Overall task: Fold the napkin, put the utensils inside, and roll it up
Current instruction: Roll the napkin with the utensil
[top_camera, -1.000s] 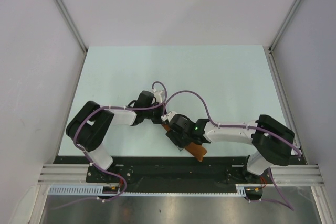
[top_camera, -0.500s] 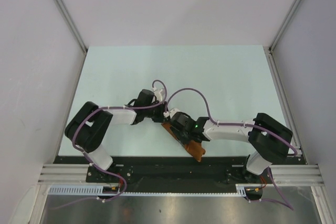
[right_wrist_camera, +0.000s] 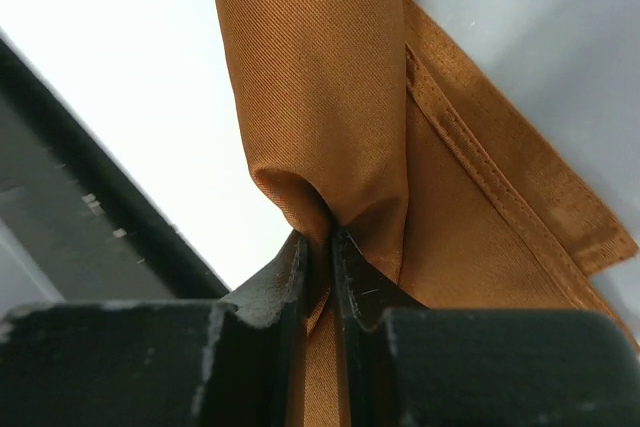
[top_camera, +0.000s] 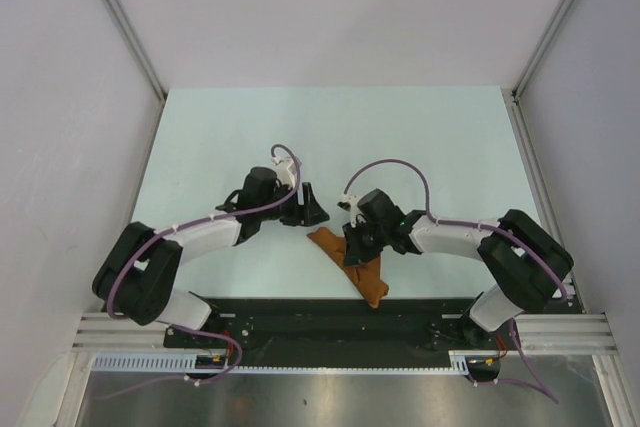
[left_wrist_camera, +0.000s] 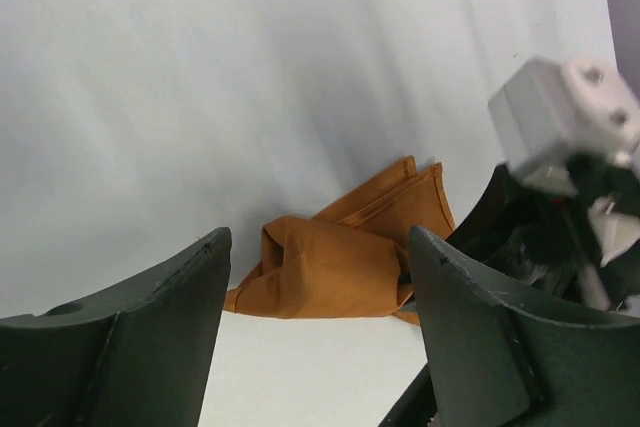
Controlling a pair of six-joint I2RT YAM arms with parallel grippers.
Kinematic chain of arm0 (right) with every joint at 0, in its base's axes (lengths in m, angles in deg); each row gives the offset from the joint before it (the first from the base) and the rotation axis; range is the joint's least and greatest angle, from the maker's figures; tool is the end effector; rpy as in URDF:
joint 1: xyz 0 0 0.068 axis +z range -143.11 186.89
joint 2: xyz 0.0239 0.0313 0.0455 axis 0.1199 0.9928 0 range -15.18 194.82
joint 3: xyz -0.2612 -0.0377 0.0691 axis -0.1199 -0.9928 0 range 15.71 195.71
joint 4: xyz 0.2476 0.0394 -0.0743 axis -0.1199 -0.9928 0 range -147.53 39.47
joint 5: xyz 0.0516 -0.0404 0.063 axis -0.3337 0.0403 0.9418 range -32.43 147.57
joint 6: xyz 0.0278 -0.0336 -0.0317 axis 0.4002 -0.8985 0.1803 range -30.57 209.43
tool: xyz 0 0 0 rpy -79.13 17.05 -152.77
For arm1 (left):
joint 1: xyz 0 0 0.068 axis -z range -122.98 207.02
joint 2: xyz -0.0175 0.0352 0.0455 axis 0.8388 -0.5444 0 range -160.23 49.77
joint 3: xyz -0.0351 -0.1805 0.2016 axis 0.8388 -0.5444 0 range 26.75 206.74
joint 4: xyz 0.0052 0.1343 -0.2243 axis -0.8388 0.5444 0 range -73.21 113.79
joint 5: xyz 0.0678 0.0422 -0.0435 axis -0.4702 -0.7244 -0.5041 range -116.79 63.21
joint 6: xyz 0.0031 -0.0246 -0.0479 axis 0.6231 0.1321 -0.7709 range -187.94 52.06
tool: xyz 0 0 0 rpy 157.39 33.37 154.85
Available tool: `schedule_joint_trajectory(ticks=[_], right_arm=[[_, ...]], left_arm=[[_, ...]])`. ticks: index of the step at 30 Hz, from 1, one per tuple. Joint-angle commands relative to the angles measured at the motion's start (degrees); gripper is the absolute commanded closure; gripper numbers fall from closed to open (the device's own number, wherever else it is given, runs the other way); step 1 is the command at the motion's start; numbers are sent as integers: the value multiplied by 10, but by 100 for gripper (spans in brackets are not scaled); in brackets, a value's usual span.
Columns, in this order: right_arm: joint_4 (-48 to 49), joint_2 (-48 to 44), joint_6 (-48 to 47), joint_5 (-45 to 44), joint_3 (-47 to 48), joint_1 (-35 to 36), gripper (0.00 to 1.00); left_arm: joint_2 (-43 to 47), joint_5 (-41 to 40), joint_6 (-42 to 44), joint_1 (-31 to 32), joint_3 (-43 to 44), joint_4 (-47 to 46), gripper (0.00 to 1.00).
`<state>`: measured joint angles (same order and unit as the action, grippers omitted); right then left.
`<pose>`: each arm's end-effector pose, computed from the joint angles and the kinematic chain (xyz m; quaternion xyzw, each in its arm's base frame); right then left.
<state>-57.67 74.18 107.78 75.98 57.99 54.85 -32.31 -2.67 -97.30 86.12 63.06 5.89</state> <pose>0.1863 0.2236 0.1515 -0.2875 0.8957 0.2933 0.1706 0.2419 -0.1514 0.1804 0.0948 0.8671 -0.3826 0.3044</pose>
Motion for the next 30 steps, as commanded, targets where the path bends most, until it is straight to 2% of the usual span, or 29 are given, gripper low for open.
schedule_joint_trajectory(ticks=[1,9,14,17,18,20,21,23,24,25,26,29,30], right_arm=[[41,25,20,176,-39,-46,97],[94,62,23,285,-58,-107,98],[103,85,17,308,-57,-121,99],[108,93,16,312,-58,-132,99],[109,94,16,312,-59,-134,99],[107,93,13,315,-56,-141,99],[98,90,11,315,-55,-144,99],[77,88,0,310,-48,-147,95],[73,86,-2,308,-44,-149,92],[54,79,-6,300,-34,-149,87],[26,76,-16,295,-27,-150,74],[-33,47,-30,260,7,-150,58],[-47,39,-33,252,14,-150,56]], left_arm=[[-4,18,-6,0,-32,-44,25],[-33,29,-32,8,-50,-92,27],[-54,37,-46,19,-49,-119,28],[-71,44,-52,28,-46,-127,38],[-75,45,-54,29,-46,-129,48],[-78,49,-54,32,-45,-132,59],[-83,50,-54,32,-44,-132,68],[-87,53,-53,33,-43,-133,80],[-91,55,-53,34,-43,-132,91],[-95,56,-52,35,-41,-130,95],[-98,56,-51,35,-39,-127,98],[-114,55,-43,36,-26,-106,100],[-119,55,-41,36,-22,-94,100]])
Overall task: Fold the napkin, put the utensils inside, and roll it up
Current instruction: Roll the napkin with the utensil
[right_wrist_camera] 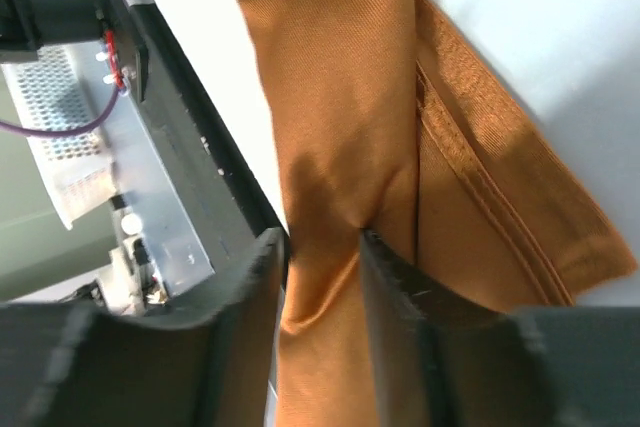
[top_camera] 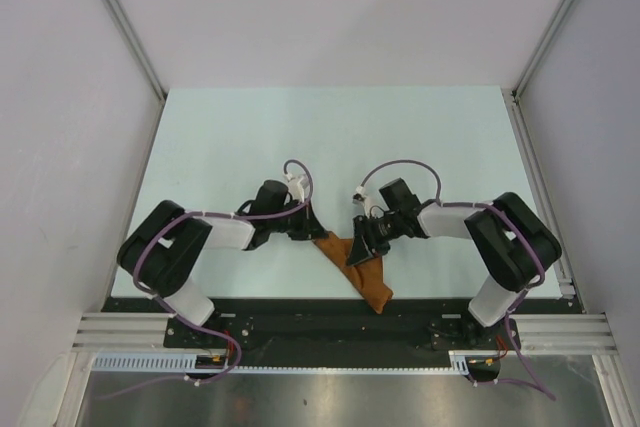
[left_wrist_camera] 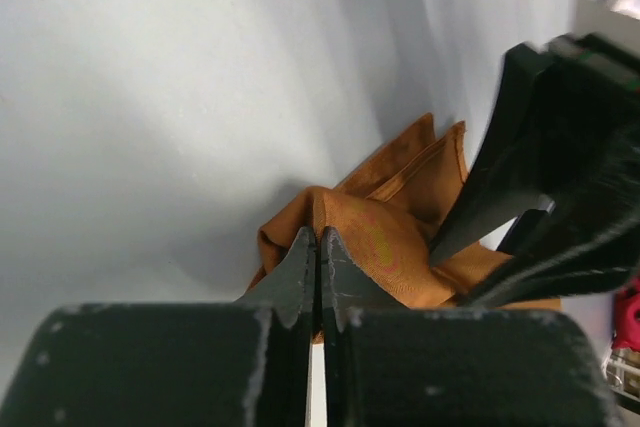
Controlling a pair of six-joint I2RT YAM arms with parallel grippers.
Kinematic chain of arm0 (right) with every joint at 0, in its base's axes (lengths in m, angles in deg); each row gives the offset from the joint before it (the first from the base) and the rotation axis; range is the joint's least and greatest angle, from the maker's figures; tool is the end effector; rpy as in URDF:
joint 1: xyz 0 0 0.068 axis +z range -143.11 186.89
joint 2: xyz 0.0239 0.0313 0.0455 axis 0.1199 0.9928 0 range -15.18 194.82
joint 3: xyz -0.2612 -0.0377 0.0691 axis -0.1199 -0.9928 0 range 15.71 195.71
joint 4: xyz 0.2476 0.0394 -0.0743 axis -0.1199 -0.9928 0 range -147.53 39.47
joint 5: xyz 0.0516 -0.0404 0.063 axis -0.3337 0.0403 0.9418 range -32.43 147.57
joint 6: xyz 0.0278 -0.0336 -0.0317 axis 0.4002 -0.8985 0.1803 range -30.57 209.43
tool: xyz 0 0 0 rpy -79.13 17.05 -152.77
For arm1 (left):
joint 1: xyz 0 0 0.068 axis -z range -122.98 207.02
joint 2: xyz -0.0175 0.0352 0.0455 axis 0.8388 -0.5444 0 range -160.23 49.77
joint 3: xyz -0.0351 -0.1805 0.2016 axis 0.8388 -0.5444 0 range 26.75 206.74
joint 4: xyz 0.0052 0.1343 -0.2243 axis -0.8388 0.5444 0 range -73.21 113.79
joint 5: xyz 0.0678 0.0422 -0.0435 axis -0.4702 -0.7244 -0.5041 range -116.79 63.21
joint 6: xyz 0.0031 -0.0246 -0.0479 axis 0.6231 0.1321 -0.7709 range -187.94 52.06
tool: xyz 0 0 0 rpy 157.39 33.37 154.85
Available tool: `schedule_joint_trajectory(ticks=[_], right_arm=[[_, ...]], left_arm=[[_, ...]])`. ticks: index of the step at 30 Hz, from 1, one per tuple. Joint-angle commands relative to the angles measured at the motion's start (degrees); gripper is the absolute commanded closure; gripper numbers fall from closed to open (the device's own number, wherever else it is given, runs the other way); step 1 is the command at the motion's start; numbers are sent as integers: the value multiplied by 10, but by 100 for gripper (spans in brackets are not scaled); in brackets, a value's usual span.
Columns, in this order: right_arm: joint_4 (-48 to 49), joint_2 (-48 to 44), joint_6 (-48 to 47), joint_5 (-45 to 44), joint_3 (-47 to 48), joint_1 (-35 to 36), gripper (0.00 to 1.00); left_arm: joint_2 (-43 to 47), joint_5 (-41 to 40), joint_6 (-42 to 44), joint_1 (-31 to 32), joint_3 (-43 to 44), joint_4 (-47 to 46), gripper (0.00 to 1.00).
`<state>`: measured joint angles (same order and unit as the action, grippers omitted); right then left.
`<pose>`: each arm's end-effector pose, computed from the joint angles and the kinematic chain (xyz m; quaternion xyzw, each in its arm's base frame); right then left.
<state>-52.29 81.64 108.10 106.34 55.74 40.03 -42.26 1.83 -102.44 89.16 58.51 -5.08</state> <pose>0.2252 0.1792 0.1204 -0.2214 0.8556 0.4653 0.0484 0.2327 -0.1664 0.1289 0.0896 0.8744 -0.4176 0.2301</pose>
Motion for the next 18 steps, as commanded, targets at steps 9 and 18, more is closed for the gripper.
schedule_joint_trajectory(ticks=[9,18], right_arm=[[-197,-155,-36,-266,104,84,39],[-210,-118,-22,-649,138,309,38]], left_arm=[[-46,-2,14,7,54,53,100],[-61,-8,8,7,71,78,100]])
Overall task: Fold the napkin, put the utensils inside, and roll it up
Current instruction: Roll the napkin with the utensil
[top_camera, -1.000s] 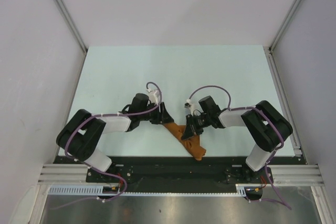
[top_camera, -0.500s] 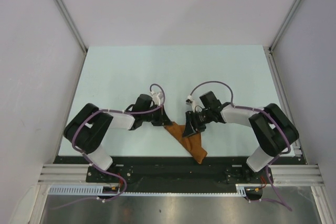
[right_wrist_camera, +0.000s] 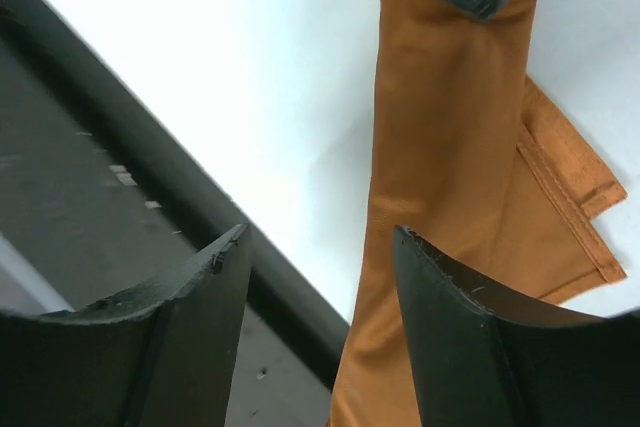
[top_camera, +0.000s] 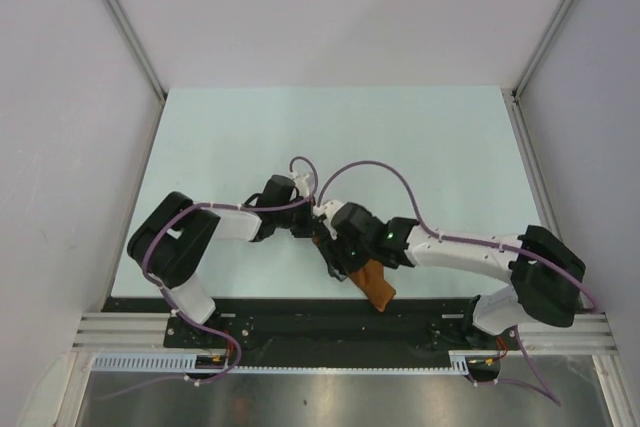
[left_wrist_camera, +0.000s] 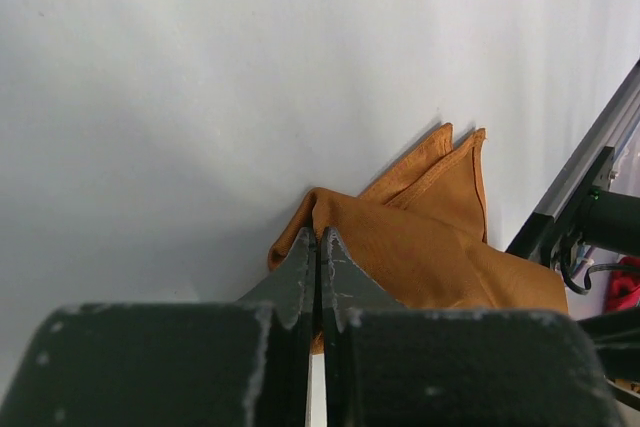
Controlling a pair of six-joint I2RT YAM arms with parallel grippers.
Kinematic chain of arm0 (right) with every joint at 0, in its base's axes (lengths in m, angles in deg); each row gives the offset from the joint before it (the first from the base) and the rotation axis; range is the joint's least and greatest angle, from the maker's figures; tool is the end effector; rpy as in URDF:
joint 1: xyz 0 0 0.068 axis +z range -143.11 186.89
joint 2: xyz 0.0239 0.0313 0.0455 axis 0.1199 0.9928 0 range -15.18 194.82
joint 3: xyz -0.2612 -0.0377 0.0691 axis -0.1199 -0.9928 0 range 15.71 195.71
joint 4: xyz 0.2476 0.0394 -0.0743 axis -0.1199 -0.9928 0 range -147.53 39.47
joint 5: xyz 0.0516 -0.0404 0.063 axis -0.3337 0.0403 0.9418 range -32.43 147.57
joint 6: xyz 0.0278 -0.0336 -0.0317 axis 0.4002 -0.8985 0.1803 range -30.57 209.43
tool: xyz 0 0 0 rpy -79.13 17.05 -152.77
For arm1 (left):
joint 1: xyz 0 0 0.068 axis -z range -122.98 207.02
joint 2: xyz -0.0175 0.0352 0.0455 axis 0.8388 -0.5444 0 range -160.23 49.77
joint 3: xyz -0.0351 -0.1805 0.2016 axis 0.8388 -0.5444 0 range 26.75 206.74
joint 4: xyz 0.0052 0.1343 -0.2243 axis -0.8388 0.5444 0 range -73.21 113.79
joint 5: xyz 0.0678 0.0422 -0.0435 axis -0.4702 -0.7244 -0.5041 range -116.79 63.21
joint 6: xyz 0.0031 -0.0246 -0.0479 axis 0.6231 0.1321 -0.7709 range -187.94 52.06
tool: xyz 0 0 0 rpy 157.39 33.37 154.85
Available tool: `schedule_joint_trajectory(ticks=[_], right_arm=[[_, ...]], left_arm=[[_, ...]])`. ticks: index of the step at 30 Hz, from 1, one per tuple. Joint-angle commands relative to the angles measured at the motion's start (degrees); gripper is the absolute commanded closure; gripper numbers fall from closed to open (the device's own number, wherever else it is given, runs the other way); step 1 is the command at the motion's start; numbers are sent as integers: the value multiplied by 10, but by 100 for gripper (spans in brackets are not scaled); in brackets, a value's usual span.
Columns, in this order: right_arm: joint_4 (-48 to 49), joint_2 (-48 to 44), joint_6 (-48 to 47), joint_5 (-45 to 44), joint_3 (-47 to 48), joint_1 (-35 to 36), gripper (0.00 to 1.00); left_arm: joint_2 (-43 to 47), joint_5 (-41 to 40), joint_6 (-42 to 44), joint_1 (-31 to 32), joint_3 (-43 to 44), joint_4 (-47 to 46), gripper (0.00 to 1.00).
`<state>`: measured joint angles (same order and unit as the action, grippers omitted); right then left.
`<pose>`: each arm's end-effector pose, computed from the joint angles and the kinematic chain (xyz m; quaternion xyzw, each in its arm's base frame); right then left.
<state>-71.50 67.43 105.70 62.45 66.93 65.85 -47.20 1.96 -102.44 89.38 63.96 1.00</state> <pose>0.1485 0.2529 0.2122 -0.3570 0.8758 0.2287 0.2307 0.2468 -0.1768 0.1210 0.0804 0.8932 -0.3994 0.1901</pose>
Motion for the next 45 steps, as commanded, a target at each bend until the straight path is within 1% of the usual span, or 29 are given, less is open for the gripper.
schedule_joint_trajectory(ticks=[1,2,6,15,19,22,23,24,26,27,28,29,30,31,33,34,36,37,38,39,43,45], right_arm=[[-20,31,-4,-226,29,74,39],[-19,40,-8,-244,31,82,39],[-16,90,-23,-261,41,101,41],[-14,130,-51,-316,38,112,41],[-9,143,-52,-299,29,105,41],[-4,154,-44,-263,18,89,42],[-3,157,-42,-238,14,85,43],[2,158,-41,-224,6,78,45],[7,158,-36,-180,-2,61,51],[10,158,-34,-165,-6,55,58],[12,158,-34,-150,-13,49,61],[13,158,-32,-120,-16,38,65],[15,157,-32,-105,-19,34,72],[17,157,-32,-90,-24,29,76],[22,151,-31,-54,-27,19,85],[23,149,-30,-17,-28,14,87],[26,139,-29,18,-27,4,91],[28,135,-28,34,-26,-1,93],[29,132,-27,68,-24,-6,95],[30,128,-22,83,-23,-16,99],[39,99,-10,166,-23,-51,100],[51,89,-5,193,-27,-67,100]], left_arm=[[-13,-9,8,5,17,18,100],[-12,-9,8,5,18,21,100],[-12,-8,9,5,20,23,100],[-16,-4,11,5,27,26,100],[-15,4,15,5,28,19,100],[-13,16,16,5,29,10,100],[-12,17,17,4,30,9,100],[-11,21,17,5,30,6,99],[-10,24,17,5,33,3,94],[-9,24,18,5,34,3,91],[-7,24,18,5,34,5,84],[-4,21,20,4,38,7,80],[2,17,22,3,41,10,75],[6,8,22,2,44,19,67],[21,-2,26,-5,47,26,60],[27,-8,27,-9,47,30,55],[39,-13,31,-20,44,35,50],[50,-18,32,-25,40,39,45],[56,-23,36,-28,35,42,43],[63,-25,39,-36,31,45,39],[95,-30,51,-47,7,39,32],[114,-29,52,-47,-9,34,31]])
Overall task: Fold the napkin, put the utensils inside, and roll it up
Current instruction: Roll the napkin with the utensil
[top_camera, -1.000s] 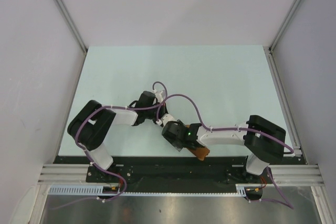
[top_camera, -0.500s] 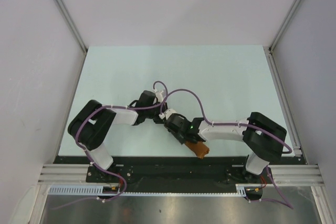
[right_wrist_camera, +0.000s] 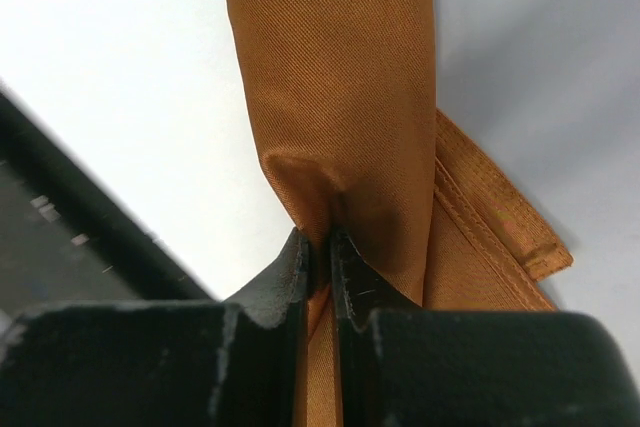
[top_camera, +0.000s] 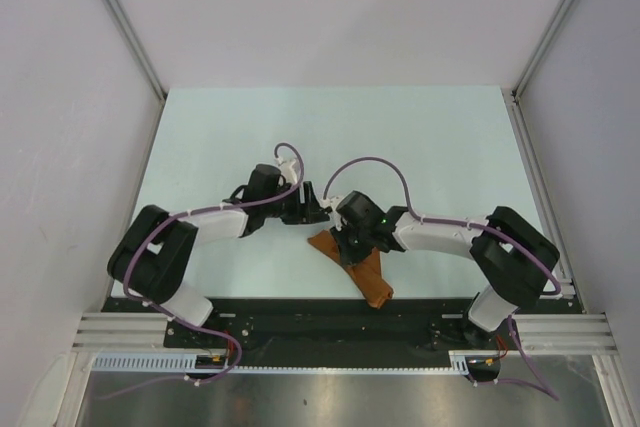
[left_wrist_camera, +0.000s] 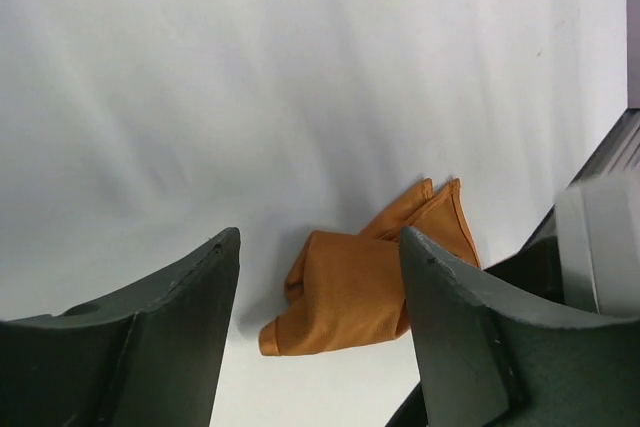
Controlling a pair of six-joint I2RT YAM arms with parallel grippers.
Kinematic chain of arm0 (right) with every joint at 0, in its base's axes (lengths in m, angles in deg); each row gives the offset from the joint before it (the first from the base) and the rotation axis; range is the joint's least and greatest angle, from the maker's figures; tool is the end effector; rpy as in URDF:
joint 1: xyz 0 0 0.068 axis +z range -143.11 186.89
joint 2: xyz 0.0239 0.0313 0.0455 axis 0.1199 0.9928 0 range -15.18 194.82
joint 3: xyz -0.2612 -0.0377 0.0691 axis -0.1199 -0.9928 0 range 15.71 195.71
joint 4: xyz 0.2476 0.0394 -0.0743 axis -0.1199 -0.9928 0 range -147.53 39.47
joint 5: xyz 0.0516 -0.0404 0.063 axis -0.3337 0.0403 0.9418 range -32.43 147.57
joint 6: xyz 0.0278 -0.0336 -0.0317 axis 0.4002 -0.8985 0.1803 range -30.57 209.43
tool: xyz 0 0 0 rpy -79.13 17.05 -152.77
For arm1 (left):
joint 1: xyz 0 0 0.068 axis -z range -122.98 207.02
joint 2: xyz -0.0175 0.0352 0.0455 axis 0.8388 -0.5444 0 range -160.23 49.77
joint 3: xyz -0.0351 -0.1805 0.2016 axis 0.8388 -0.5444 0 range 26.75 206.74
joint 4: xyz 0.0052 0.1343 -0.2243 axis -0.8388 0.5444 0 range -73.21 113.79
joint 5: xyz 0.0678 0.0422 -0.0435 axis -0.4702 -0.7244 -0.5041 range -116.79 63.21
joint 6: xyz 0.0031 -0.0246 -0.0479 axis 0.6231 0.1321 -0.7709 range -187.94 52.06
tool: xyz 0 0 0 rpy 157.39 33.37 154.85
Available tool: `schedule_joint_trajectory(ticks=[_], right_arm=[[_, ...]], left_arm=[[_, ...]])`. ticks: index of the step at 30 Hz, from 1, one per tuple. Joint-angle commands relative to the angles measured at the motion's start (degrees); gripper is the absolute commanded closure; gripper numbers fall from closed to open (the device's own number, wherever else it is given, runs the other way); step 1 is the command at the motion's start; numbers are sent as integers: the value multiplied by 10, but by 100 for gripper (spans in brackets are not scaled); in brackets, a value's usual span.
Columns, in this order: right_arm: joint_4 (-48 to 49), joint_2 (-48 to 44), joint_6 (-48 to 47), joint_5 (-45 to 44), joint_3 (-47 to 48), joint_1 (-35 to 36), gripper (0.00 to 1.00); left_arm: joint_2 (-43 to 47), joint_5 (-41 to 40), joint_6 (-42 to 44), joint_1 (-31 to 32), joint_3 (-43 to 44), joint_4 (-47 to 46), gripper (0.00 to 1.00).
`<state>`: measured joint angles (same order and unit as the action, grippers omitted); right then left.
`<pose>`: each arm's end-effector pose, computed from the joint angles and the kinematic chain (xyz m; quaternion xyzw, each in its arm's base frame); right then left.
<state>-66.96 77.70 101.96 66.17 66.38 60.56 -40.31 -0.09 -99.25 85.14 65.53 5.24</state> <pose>0.1803 0.2545 0.1638 -0.3563 0.8918 0.2077 0.1863 0.2586 -0.1565 0.1561 0.0735 0.8833 -0.3863 0.2551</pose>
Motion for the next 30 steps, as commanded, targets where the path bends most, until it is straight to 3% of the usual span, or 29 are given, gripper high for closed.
schedule_joint_trajectory(ticks=[1,13,22,23,26,27,30], right_arm=[[10,-18,36,180,-22,-34,100],[39,34,18,343,-31,-147,100],[61,73,12,394,-37,-182,100],[61,73,11,394,-37,-183,100],[56,71,6,395,-37,-190,100],[53,70,6,394,-35,-190,100],[36,62,-2,386,-30,-196,100]], left_arm=[[49,-8,20,-5,-30,-15,30],[54,41,-27,15,-95,-92,30],[24,41,-65,48,-99,-144,32],[19,42,-66,48,-98,-146,34],[4,41,-71,49,-95,-156,54],[-2,41,-72,49,-93,-158,66],[-18,42,-73,50,-84,-158,84]])
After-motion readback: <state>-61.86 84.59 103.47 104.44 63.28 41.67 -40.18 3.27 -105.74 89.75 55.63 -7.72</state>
